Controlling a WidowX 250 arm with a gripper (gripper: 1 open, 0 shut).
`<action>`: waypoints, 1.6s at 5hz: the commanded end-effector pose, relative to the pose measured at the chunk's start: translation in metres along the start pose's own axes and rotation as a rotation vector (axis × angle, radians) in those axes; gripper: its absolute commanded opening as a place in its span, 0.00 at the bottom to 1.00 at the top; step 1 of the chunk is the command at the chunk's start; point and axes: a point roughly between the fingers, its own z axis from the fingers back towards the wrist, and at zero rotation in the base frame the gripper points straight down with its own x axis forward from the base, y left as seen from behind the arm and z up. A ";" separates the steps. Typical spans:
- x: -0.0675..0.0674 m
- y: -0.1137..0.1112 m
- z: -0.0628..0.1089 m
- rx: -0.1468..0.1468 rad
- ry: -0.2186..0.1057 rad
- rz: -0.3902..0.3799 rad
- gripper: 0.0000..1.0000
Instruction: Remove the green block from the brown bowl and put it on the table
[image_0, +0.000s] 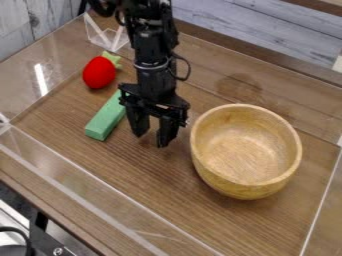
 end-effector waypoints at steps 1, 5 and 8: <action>0.012 -0.001 0.016 0.011 -0.055 0.026 0.00; 0.010 0.031 0.053 -0.041 -0.137 0.098 1.00; 0.017 0.046 0.050 -0.047 -0.173 0.086 1.00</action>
